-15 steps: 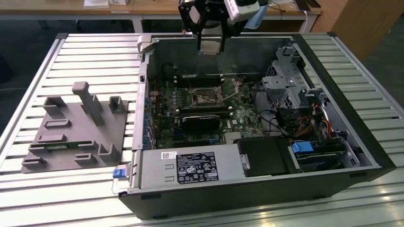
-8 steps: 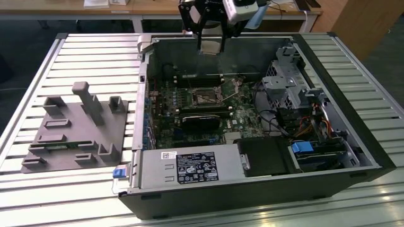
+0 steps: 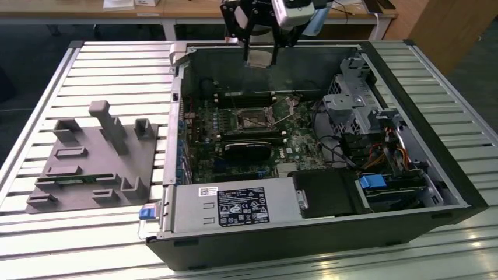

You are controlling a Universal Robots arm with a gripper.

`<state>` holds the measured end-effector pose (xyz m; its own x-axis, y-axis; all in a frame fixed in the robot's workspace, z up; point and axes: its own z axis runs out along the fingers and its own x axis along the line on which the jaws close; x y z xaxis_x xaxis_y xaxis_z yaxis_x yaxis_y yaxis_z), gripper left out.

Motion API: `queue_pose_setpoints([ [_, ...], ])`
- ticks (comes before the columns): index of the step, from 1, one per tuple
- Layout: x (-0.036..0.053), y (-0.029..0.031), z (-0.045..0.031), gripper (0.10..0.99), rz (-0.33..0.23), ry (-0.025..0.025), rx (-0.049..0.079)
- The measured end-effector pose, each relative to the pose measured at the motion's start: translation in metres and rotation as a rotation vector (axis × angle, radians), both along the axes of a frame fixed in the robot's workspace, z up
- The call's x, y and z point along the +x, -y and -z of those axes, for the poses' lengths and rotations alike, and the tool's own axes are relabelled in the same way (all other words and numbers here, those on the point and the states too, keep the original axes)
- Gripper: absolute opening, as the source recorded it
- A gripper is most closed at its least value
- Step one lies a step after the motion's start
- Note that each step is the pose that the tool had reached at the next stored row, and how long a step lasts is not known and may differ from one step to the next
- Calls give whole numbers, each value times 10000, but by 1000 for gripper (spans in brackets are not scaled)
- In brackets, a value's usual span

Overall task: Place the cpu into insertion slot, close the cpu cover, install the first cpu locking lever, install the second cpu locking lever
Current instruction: 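Place the cpu into insertion slot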

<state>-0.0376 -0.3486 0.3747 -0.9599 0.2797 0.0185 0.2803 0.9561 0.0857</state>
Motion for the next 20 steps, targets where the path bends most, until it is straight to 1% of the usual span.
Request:
queue_pose_setpoints([
  [11,0,-4,4,537,1357,0,-40],
  [13,0,-4,7,537,1762,-1,-44],
  [20,0,-5,14,537,2681,-1,-62],
])
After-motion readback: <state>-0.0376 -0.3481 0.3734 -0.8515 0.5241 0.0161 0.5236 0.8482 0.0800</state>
